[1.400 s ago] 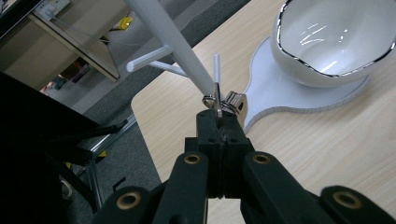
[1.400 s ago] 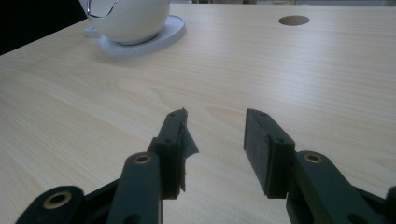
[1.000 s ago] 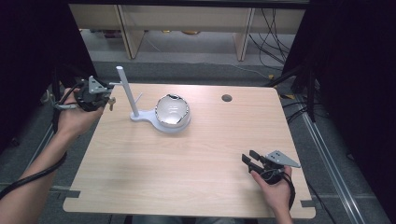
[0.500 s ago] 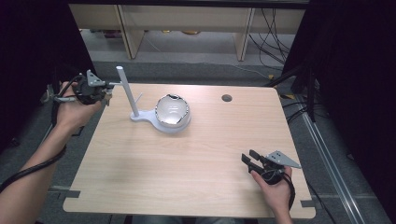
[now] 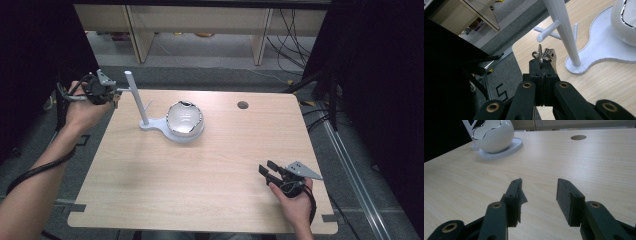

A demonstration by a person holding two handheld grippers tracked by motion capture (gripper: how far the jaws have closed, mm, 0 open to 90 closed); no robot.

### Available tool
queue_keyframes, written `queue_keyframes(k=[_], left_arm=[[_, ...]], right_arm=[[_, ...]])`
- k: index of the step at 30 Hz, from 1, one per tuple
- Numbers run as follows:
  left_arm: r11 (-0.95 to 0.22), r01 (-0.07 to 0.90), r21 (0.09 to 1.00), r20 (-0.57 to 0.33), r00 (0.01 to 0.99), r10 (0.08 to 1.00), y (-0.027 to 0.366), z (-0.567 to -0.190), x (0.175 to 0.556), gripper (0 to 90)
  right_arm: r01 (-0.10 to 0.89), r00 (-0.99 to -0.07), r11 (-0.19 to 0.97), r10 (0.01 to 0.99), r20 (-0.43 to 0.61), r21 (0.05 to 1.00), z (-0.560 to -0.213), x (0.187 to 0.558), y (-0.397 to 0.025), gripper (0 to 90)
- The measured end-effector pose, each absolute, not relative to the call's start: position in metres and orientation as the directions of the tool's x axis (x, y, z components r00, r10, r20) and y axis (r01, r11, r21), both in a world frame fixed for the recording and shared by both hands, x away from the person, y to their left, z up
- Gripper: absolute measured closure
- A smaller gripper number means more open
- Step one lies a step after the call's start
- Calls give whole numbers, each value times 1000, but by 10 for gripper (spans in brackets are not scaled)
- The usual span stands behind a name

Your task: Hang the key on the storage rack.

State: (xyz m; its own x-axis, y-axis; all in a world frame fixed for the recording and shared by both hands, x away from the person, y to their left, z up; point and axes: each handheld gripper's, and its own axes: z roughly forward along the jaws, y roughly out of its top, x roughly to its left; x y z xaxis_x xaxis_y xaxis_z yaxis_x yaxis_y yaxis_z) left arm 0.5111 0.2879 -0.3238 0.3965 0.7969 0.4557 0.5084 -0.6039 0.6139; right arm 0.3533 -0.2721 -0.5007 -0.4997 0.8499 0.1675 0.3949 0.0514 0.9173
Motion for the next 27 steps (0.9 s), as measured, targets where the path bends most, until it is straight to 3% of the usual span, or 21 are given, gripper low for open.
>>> queue_keyframes(k=[10,18,20,27], left_arm=[[-633,511,582,483,409,774,282,-321,525,891],[-653,518,553,497,424,757,279,-320,532,890],[-659,521,542,500,430,752,279,-319,533,890],[-683,526,507,520,445,729,279,-316,537,889]], right_arm=[[414,-498,24,843,204,910,-500,352,-272,561],[394,-488,43,856,170,918,-501,354,-273,557],[434,-481,-3,845,235,901,-500,350,-271,556],[420,-469,21,861,197,907,-501,352,-272,553]])
